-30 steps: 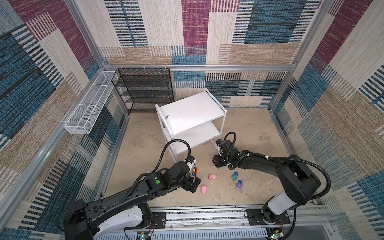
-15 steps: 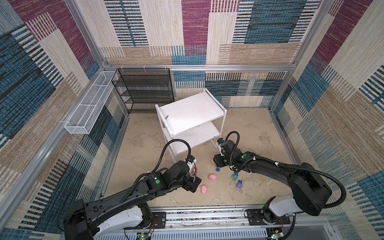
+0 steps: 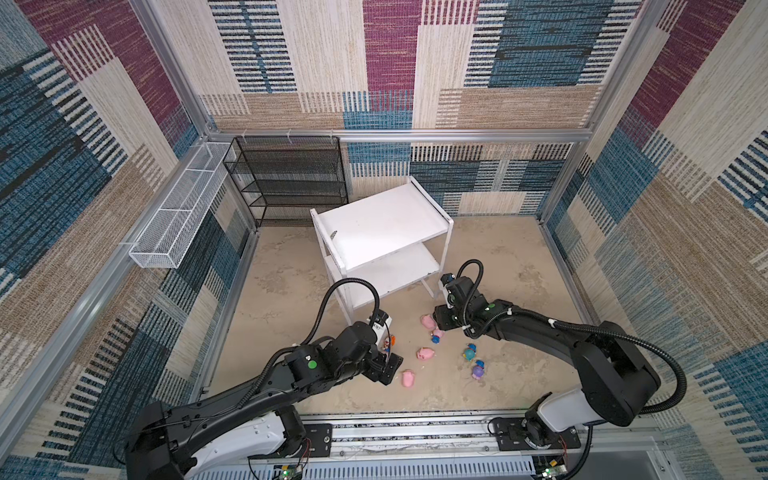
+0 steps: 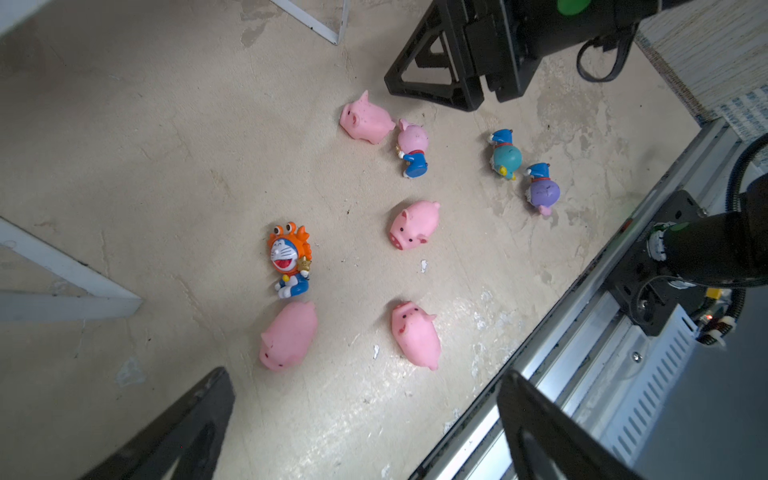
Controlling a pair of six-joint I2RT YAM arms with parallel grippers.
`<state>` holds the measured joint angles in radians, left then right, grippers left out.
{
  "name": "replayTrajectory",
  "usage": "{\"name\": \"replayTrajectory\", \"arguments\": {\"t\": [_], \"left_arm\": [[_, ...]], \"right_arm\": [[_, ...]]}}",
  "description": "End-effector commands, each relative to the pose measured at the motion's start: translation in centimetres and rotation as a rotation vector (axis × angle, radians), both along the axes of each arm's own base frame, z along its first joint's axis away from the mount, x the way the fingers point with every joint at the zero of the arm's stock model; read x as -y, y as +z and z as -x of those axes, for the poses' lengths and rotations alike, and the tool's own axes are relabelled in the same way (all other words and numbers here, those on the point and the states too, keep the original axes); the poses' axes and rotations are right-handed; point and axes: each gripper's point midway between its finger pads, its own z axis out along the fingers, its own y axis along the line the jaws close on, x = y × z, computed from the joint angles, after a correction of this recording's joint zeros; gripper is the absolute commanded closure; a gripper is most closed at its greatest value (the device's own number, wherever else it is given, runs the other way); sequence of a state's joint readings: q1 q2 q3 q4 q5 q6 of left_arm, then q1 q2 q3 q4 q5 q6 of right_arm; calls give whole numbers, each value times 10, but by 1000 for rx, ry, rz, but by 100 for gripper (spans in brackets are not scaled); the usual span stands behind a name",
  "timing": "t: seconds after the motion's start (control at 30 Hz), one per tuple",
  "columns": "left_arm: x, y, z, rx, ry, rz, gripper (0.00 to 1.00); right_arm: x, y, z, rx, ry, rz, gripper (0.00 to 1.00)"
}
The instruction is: Place and organize the plastic toys onto the shelf
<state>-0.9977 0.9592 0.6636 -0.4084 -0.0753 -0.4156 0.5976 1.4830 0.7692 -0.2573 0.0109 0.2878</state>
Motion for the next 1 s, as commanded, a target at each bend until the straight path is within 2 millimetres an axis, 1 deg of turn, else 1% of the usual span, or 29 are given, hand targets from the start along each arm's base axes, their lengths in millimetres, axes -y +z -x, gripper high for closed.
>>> {"name": "replayTrajectory", "arguments": {"t": [0.0,0.17,0.27,0.33,0.5,0.6,0.67,0.7,0.83,0.9,0.97], "left_arm": [[2,1,-2,21,-16,-4,1],[11,2,-3,13,-33,9,1],[13,2,-2,6,-42,8,1],[13,3,-2,7,-43,10,1],[12,6,-3,28,-36,25,1],[13,7,-4,34,-41,29,1],[16,8,-4,33,-52,32,1],[18,8,-4,32,-56,32,1],[22,5,-5,24,-71,22,1],[23,4,-5,23,-73,20,1],[23,4,-5,24,-74,21,1]], "right_arm": [[-11,1,12,-12,26,-43,42],[-21,-11,30,-49,40,-48,40],[-21,-20,36,-75,32,-37,40],[-15,-25,39,-88,11,-8,40],[12,-30,48,-90,-78,55,37],[25,-27,51,-74,-128,78,36],[31,-25,53,-65,-149,83,35],[30,-23,52,-58,-148,78,35],[17,-10,49,-12,-80,20,35],[17,-7,47,2,-74,24,35],[18,-9,46,4,-64,38,36]]}}
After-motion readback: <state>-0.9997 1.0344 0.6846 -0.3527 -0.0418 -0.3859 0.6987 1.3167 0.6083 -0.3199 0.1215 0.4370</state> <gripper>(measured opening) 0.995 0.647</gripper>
